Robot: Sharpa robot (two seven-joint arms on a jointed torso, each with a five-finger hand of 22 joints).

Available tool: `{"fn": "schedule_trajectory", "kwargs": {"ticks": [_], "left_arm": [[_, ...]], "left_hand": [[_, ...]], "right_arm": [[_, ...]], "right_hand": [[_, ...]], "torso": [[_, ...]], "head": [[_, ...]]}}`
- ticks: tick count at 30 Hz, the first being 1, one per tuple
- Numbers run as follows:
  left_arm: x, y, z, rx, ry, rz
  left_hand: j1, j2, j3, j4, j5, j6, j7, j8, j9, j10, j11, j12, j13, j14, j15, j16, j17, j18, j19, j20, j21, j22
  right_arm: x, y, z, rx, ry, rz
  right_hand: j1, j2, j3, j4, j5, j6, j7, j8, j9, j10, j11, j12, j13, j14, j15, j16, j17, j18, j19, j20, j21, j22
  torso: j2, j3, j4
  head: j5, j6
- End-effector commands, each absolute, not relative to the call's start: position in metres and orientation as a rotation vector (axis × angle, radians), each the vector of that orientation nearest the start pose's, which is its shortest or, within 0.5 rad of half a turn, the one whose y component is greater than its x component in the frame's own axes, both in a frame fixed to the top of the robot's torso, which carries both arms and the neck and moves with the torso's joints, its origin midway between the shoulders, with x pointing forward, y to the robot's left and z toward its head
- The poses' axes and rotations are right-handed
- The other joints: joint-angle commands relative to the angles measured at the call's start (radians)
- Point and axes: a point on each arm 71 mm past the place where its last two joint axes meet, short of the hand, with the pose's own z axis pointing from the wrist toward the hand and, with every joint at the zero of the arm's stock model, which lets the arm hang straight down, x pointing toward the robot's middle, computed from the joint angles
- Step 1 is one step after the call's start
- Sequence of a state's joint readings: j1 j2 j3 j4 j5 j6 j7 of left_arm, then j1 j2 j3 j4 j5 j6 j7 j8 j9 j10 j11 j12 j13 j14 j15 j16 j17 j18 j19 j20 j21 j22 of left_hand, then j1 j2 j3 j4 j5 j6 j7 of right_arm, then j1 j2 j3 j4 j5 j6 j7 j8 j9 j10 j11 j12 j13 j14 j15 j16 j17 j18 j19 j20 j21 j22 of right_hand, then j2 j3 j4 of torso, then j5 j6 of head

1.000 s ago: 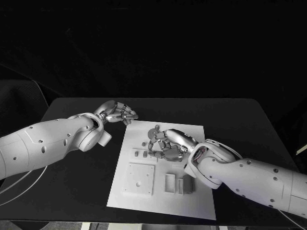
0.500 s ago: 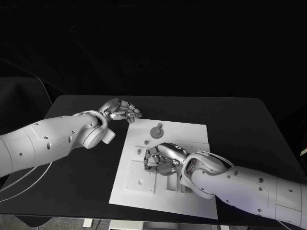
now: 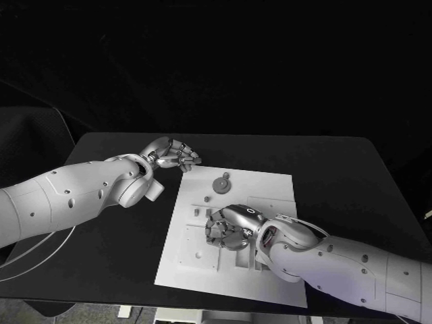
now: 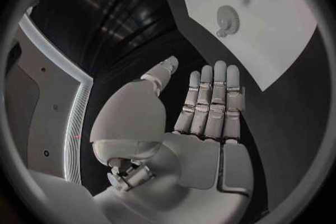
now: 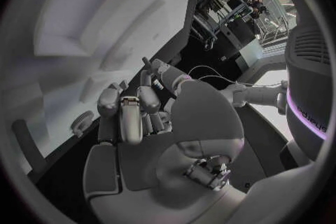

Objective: Assemble the parts on the task board

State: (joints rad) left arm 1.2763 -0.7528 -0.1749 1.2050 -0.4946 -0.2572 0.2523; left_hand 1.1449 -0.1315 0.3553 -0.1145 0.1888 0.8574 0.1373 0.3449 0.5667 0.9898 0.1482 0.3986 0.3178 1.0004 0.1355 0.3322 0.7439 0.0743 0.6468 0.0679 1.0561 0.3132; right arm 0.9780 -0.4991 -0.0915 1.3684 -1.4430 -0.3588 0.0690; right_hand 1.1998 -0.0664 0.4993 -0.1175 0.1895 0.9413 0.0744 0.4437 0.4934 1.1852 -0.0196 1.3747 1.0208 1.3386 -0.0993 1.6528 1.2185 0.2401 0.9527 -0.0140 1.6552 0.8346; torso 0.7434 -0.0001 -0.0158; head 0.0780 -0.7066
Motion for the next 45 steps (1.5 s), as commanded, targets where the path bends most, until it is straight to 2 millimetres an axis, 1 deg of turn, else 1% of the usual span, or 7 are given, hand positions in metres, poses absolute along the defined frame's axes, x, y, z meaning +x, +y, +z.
{"fn": "schedule_trajectory", "kwargs": {"ticks": [1,9,17,26,35,39,45], "left_arm": [[0.538,0.254,-0.204,-0.632,1.661,-1.091],[0.537,0.254,-0.204,-0.632,1.662,-1.091],[0.537,0.253,-0.204,-0.627,1.663,-1.093],[0.537,0.254,-0.204,-0.626,1.663,-1.090],[0.537,0.255,-0.204,-0.627,1.662,-1.087],[0.537,0.255,-0.204,-0.627,1.661,-1.087],[0.537,0.255,-0.204,-0.627,1.662,-1.087]], "left_hand": [[0.012,0.001,-0.005,0.002,-0.003,-0.002,0.006,-0.004,-0.001,-0.001,0.005,-0.007,-0.001,-0.006,0.003,-0.004,-0.002,0.011,-0.002,-0.002,-0.005,0.002],[0.012,0.001,-0.005,0.003,-0.003,-0.002,0.006,-0.004,-0.001,-0.002,0.005,-0.007,-0.001,-0.007,0.003,-0.005,-0.002,0.011,-0.002,-0.002,-0.006,0.002],[0.012,0.001,-0.005,0.003,-0.003,-0.002,0.006,-0.004,-0.001,-0.002,0.005,-0.008,-0.002,-0.007,0.004,-0.005,-0.002,0.010,-0.003,-0.002,-0.006,0.002],[0.013,0.001,-0.005,0.003,-0.003,-0.002,0.006,-0.004,-0.001,-0.002,0.005,-0.008,-0.002,-0.007,0.004,-0.006,-0.002,0.010,-0.003,-0.002,-0.006,0.002],[0.013,0.001,-0.005,0.003,-0.002,-0.002,0.006,-0.004,-0.001,-0.002,0.005,-0.009,-0.002,-0.008,0.004,-0.007,-0.003,0.010,-0.003,-0.002,-0.007,0.002],[0.013,0.001,-0.005,0.003,-0.002,-0.002,0.006,-0.004,-0.001,-0.002,0.005,-0.009,-0.002,-0.008,0.004,-0.007,-0.003,0.010,-0.004,-0.002,-0.007,0.002],[0.013,0.001,-0.005,0.003,-0.002,-0.003,0.006,-0.004,-0.001,-0.002,0.005,-0.010,-0.002,-0.008,0.004,-0.008,-0.003,0.010,-0.004,-0.002,-0.007,0.002]], "right_arm": [[0.424,-0.057,-0.300,-0.313,1.776,1.020],[0.427,-0.061,-0.303,-0.312,1.784,1.005],[0.428,-0.062,-0.305,-0.312,1.786,1.002],[0.428,-0.063,-0.309,-0.311,1.794,0.997],[0.424,-0.063,-0.314,-0.308,1.805,1.003],[0.423,-0.063,-0.313,-0.309,1.801,1.008],[0.422,-0.063,-0.313,-0.308,1.798,1.012]], "right_hand": [[-0.005,0.006,-0.001,0.007,0.005,0.114,0.062,-0.001,0.001,0.001,-0.002,0.002,-0.002,0.001,0.001,0.023,0.000,0.020,0.006,0.004,0.080,0.001],[-0.005,0.006,-0.001,0.007,0.005,0.114,0.062,-0.001,0.000,0.000,-0.002,0.002,-0.002,0.000,0.001,0.023,-0.001,0.020,0.006,0.004,0.080,0.001],[-0.006,0.006,-0.001,0.006,0.006,0.113,0.062,-0.001,0.000,0.000,-0.002,0.002,-0.002,-0.001,0.001,0.022,-0.003,0.020,0.006,0.004,0.080,0.001],[-0.006,0.006,-0.001,0.006,0.006,0.113,0.062,-0.002,0.000,0.000,-0.002,0.002,-0.002,-0.001,0.001,0.022,-0.003,0.020,0.006,0.004,0.080,0.001],[-0.006,0.006,-0.001,0.006,0.006,0.113,0.062,-0.002,0.000,0.000,-0.001,0.001,-0.002,-0.003,0.001,0.022,-0.004,0.020,0.006,0.004,0.080,0.001],[-0.006,0.006,-0.001,0.006,0.006,0.113,0.062,-0.002,0.000,-0.001,-0.001,0.001,-0.002,-0.002,0.001,0.022,-0.003,0.020,0.006,0.004,0.080,0.001],[-0.007,0.006,-0.001,0.006,0.006,0.112,0.062,-0.003,0.000,-0.001,-0.001,0.001,-0.002,-0.002,0.001,0.022,-0.003,0.020,0.006,0.004,0.080,0.001]], "torso": [[0.000,-0.0003,0.0001],[0.000,-0.0008,-0.0005],[0.000,-0.0009,0.0005],[0.000,-0.0013,0.0004],[0.000,-0.0001,0.0015],[0.000,-0.0003,-0.0003],[0.000,0.0004,-0.0001]], "head": [[-0.001,-0.002],[-0.001,-0.006],[-0.002,-0.006],[0.001,-0.009],[0.007,-0.013],[0.007,-0.014],[0.008,-0.015]]}}
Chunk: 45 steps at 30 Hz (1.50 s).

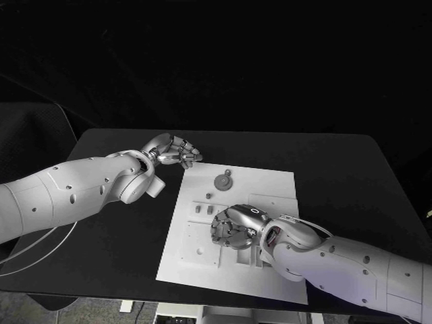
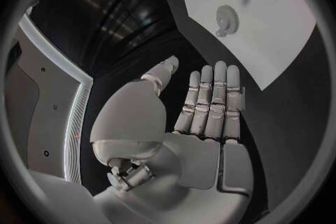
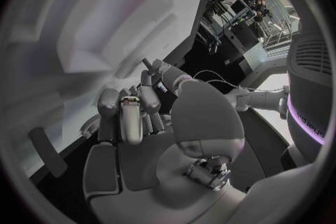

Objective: Assemble the parts on the task board

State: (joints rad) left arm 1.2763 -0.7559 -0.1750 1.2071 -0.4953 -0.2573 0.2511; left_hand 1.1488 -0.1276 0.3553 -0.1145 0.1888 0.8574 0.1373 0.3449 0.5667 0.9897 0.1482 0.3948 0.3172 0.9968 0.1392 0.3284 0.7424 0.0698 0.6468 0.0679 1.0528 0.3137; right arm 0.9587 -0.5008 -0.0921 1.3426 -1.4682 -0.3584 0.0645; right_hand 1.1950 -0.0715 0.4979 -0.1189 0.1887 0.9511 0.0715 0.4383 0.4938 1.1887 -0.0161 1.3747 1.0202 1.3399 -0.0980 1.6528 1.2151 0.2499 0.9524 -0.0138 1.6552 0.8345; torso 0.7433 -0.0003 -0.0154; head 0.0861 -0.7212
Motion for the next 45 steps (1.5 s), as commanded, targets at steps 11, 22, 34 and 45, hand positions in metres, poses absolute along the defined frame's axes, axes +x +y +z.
{"fn": "schedule_trajectory", "kwargs": {"ticks": [11,22,34,45], "left_arm": [[0.5372,0.2545,-0.2039,-0.626,1.663,-1.087],[0.5373,0.2547,-0.2040,-0.627,1.664,-1.086],[0.5374,0.2546,-0.2040,-0.627,1.665,-1.086],[0.5374,0.2550,-0.2042,-0.628,1.666,-1.085]], "left_hand": [[0.010,-0.003,-0.005,0.003,-0.002,-0.003,0.006,-0.004,-0.001,-0.003,0.005,-0.006,-0.001,-0.005,0.000,-0.005,-0.002,0.014,-0.004,-0.002,-0.004,0.001],[0.010,-0.003,-0.005,0.003,-0.002,-0.003,0.006,-0.004,-0.002,-0.003,0.005,-0.007,-0.001,-0.005,0.000,-0.005,-0.002,0.014,-0.005,-0.002,-0.004,0.001],[0.010,-0.003,-0.005,0.003,-0.002,-0.003,0.006,-0.004,-0.002,-0.003,0.005,-0.008,-0.002,-0.006,0.001,-0.006,-0.003,0.014,-0.005,-0.002,-0.005,0.001],[0.010,-0.003,-0.005,0.003,-0.002,-0.003,0.006,-0.004,-0.002,-0.003,0.005,-0.008,-0.002,-0.006,0.001,-0.007,-0.003,0.014,-0.006,-0.002,-0.005,0.001]], "right_arm": [[0.4216,-0.0630,-0.3144,-0.315,1.817,1.002],[0.4241,-0.0640,-0.3175,-0.335,1.832,0.969],[0.4234,-0.0639,-0.3195,-0.353,1.850,0.957],[0.4243,-0.0661,-0.3199,-0.345,1.847,0.933]], "right_hand": [[-0.002,0.012,0.000,0.007,0.007,0.102,0.065,0.002,-0.001,-0.004,-0.005,0.001,-0.002,-0.005,-0.001,0.021,-0.001,0.011,0.006,0.004,0.080,0.001],[-0.002,0.011,0.000,0.006,0.007,0.102,0.065,0.001,-0.001,-0.005,-0.005,0.001,-0.002,-0.003,0.000,0.022,0.001,0.011,0.005,0.004,0.079,0.001],[-0.004,0.006,-0.002,0.004,0.006,0.099,0.066,-0.001,-0.002,-0.007,-0.004,0.000,-0.002,-0.002,0.000,0.022,0.003,0.011,0.004,0.004,0.078,0.000],[-0.009,-0.061,-0.036,-0.009,0.001,-0.085,0.093,-0.116,-0.048,-0.042,0.002,-0.006,-0.004,-0.027,0.003,0.015,-0.010,0.012,-0.008,0.004,0.072,-0.005]], "torso": [[0.000,-0.0001,-0.0004],[0.000,-0.0003,-0.0001],[0.000,-0.0006,-0.0007],[0.000,-0.0002,-0.0006]], "head": [[0.000,0.000],[-0.002,0.000],[-0.001,-0.002],[-0.003,-0.003]]}}
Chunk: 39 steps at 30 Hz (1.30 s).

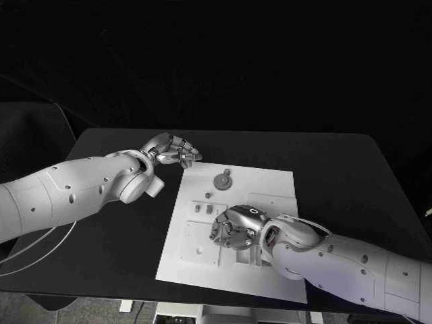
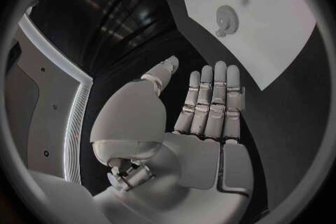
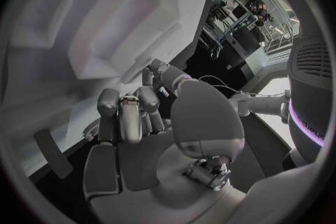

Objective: Assemble the parts on the task board

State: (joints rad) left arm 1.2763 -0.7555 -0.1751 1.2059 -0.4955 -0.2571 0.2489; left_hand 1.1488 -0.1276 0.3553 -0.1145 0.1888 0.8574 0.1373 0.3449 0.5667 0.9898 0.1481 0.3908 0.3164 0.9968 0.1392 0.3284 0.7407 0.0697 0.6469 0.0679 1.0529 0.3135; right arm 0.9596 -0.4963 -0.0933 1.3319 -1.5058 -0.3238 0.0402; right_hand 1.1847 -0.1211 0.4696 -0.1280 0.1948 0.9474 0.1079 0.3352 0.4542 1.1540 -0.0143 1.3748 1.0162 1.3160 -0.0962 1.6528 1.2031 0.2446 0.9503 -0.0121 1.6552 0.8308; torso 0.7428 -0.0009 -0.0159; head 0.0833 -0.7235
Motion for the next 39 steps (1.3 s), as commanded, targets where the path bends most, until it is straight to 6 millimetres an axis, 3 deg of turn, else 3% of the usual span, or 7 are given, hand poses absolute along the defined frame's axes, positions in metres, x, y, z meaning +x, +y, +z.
{"fn": "schedule_trajectory", "kwargs": {"ticks": [1,22,31,39], "left_arm": [[0.537,0.255,-0.204,-0.628,1.666,-1.085],[0.538,0.258,-0.204,-0.632,1.664,-1.077],[0.539,0.261,-0.204,-0.634,1.661,-1.071],[0.539,0.261,-0.204,-0.633,1.660,-1.072]], "left_hand": [[0.010,-0.003,-0.005,0.003,-0.002,-0.003,0.006,-0.004,-0.002,-0.003,0.005,-0.004,-0.001,-0.006,0.001,-0.007,-0.001,0.014,-0.006,-0.002,-0.005,0.002],[0.010,-0.003,-0.006,0.003,-0.003,-0.003,0.006,-0.005,-0.002,-0.004,0.005,-0.006,-0.001,-0.006,0.001,-0.008,-0.002,0.014,-0.006,-0.002,-0.006,0.002],[0.010,-0.003,-0.006,0.003,-0.003,-0.003,0.005,-0.005,-0.002,-0.005,0.006,-0.007,-0.001,-0.007,0.001,-0.008,-0.002,0.013,-0.007,-0.002,-0.006,0.002],[0.011,-0.003,-0.006,0.003,-0.003,-0.003,0.005,-0.005,-0.002,-0.006,0.006,-0.008,-0.002,-0.007,0.001,-0.009,-0.002,0.013,-0.007,-0.002,-0.007,0.002]], "right_arm": [[0.424,-0.066,-0.320,-0.343,1.845,0.932],[0.419,-0.078,-0.308,-0.316,1.783,0.920],[0.429,-0.087,-0.268,-0.274,1.709,0.944],[0.442,-0.110,-0.237,-0.185,1.689,0.941]], "right_hand": [[0.001,-0.013,-0.009,0.000,-0.005,-0.086,0.057,-0.015,-0.009,-0.009,0.001,-0.006,0.000,-0.003,0.001,0.015,0.003,0.017,-0.006,0.002,0.072,-0.001],[0.001,-0.014,-0.013,0.001,-0.005,-0.105,0.058,-0.024,-0.013,-0.014,0.002,-0.006,0.000,-0.009,0.001,0.014,-0.002,0.017,-0.006,0.002,0.072,-0.002],[0.001,-0.015,-0.014,0.001,-0.005,-0.106,0.058,-0.024,-0.013,-0.014,0.002,-0.006,0.000,-0.010,0.001,0.013,-0.003,0.017,-0.006,0.002,0.072,-0.002],[-0.001,-0.016,-0.015,0.002,-0.005,-0.105,0.058,-0.023,-0.013,-0.014,0.002,-0.005,0.000,-0.009,0.001,0.014,-0.002,0.017,-0.005,0.002,0.073,-0.001]], "torso": [[0.000,0.0005,-0.0001],[0.000,0.0012,-0.0004],[0.000,0.0006,-0.0015],[0.000,0.0010,-0.0009]], "head": [[-0.001,0.000],[-0.008,0.006],[-0.017,0.016],[-0.025,0.029]]}}
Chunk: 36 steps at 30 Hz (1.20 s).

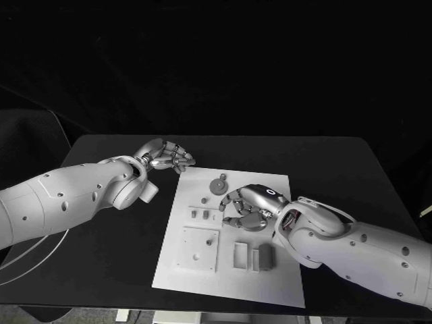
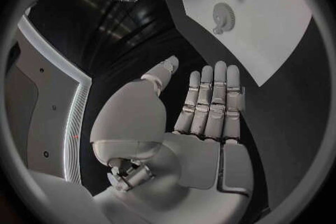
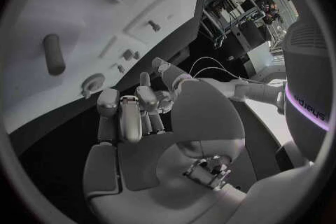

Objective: Assemble the parts on the task board

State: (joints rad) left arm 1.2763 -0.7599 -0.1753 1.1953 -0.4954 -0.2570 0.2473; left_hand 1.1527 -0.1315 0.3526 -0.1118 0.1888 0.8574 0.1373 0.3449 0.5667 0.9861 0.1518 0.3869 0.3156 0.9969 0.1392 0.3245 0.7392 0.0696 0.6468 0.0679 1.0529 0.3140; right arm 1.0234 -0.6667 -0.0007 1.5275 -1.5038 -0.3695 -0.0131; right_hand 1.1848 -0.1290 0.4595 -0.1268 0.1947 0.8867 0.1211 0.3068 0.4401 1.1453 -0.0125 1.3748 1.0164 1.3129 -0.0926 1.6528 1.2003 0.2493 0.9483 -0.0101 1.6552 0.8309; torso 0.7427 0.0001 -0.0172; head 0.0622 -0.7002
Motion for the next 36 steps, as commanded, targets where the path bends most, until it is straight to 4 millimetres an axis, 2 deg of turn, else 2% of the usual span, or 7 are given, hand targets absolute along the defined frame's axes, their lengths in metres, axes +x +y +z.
{"fn": "schedule_trajectory", "kwargs": {"ticks": [1,10,17,23,27,32,36], "left_arm": [[0.539,0.262,-0.204,-0.633,1.659,-1.073],[0.537,0.261,-0.203,-0.626,1.650,-1.082],[0.536,0.262,-0.203,-0.625,1.647,-1.083],[0.537,0.262,-0.203,-0.626,1.649,-1.083],[0.537,0.262,-0.203,-0.628,1.653,-1.081],[0.537,0.263,-0.203,-0.628,1.653,-1.081],[0.537,0.263,-0.203,-0.628,1.654,-1.081]], "left_hand": [[0.007,0.000,-0.003,0.000,-0.003,-0.003,0.005,-0.005,-0.002,-0.002,0.002,-0.004,-0.001,-0.007,0.001,-0.005,-0.001,0.013,-0.007,-0.002,-0.007,0.001],[0.007,0.000,-0.003,0.000,-0.003,-0.003,0.005,-0.004,-0.002,-0.003,0.002,-0.004,-0.001,-0.007,0.001,-0.006,-0.001,0.013,-0.008,-0.002,-0.007,0.001],[0.007,0.001,-0.003,0.000,-0.003,-0.003,0.005,-0.004,-0.001,-0.003,0.002,-0.005,-0.001,-0.007,0.001,-0.006,-0.001,0.013,-0.008,-0.002,-0.007,0.001],[0.007,0.001,-0.003,0.001,-0.003,-0.002,0.005,-0.004,-0.001,-0.003,0.002,-0.005,-0.001,-0.008,0.001,-0.006,-0.002,0.013,-0.008,-0.002,-0.007,0.001],[0.007,0.001,-0.003,0.001,-0.003,-0.002,0.005,-0.004,-0.001,-0.003,0.002,-0.005,-0.001,-0.008,0.001,-0.007,-0.002,0.013,-0.008,-0.002,-0.008,0.001],[0.007,0.001,-0.003,0.001,-0.003,-0.002,0.006,-0.004,-0.001,-0.003,0.002,-0.005,-0.001,-0.008,0.001,-0.007,-0.002,0.013,-0.008,-0.001,-0.008,0.001],[0.007,0.001,-0.004,0.001,-0.003,-0.001,0.006,-0.004,-0.001,-0.003,0.002,-0.006,-0.001,-0.008,0.001,-0.007,-0.002,0.013,-0.009,-0.001,-0.008,0.001]], "right_arm": [[0.444,-0.114,-0.234,-0.183,1.685,0.931],[0.460,-0.164,-0.226,-0.043,1.705,0.870],[0.464,-0.188,-0.229,-0.019,1.716,0.832],[0.463,-0.191,-0.238,-0.030,1.744,0.820],[0.460,-0.190,-0.248,-0.044,1.765,0.815],[0.460,-0.190,-0.258,-0.049,1.779,0.800],[0.457,-0.188,-0.267,-0.062,1.803,0.794]], "right_hand": [[-0.002,-0.008,-0.006,0.002,-0.005,-0.043,0.045,0.006,0.001,-0.005,0.000,-0.005,0.000,-0.006,-0.002,0.014,0.000,0.012,-0.003,0.000,0.073,-0.001],[-0.017,-0.012,-0.015,0.010,-0.005,-0.037,0.044,0.012,0.003,-0.004,0.001,-0.002,0.001,-0.005,-0.002,0.016,0.000,0.012,0.000,0.000,0.076,-0.001],[-0.028,-0.018,-0.023,0.014,-0.006,-0.036,0.044,0.013,0.003,-0.005,0.001,-0.001,0.001,-0.005,-0.002,0.017,-0.001,0.012,0.000,0.001,0.076,-0.001],[-0.043,-0.030,-0.036,0.016,-0.007,-0.046,0.045,0.010,0.001,-0.011,0.003,-0.003,0.000,-0.009,-0.001,0.015,-0.002,0.012,-0.003,0.001,0.075,-0.002],[-0.052,-0.040,-0.050,0.013,-0.007,-0.086,0.049,-0.006,-0.008,-0.024,0.005,-0.007,-0.002,-0.053,0.000,-0.001,-0.045,0.012,-0.012,0.002,0.069,-0.004],[-0.058,-0.049,-0.058,0.014,-0.007,-0.132,0.051,-0.017,-0.017,-0.042,0.009,-0.014,-0.005,-0.117,0.003,-0.027,-0.105,0.010,-0.024,0.003,0.060,-0.008],[-0.061,-0.054,-0.062,0.015,-0.007,-0.155,0.053,-0.021,-0.022,-0.049,0.011,-0.017,-0.007,-0.127,0.004,-0.032,-0.112,0.009,-0.030,0.003,0.057,-0.010]], "torso": [[0.000,-0.0001,0.0004],[0.001,0.0001,0.0007],[0.001,0.0016,-0.0003],[0.001,0.0020,-0.0001],[0.001,0.0026,0.0010],[0.001,0.0012,0.0019],[0.001,0.0000,0.0029]], "head": [[-0.005,0.007],[-0.017,0.019],[-0.023,0.023],[-0.026,0.021],[-0.027,0.018],[-0.026,0.016],[-0.026,0.014]]}}
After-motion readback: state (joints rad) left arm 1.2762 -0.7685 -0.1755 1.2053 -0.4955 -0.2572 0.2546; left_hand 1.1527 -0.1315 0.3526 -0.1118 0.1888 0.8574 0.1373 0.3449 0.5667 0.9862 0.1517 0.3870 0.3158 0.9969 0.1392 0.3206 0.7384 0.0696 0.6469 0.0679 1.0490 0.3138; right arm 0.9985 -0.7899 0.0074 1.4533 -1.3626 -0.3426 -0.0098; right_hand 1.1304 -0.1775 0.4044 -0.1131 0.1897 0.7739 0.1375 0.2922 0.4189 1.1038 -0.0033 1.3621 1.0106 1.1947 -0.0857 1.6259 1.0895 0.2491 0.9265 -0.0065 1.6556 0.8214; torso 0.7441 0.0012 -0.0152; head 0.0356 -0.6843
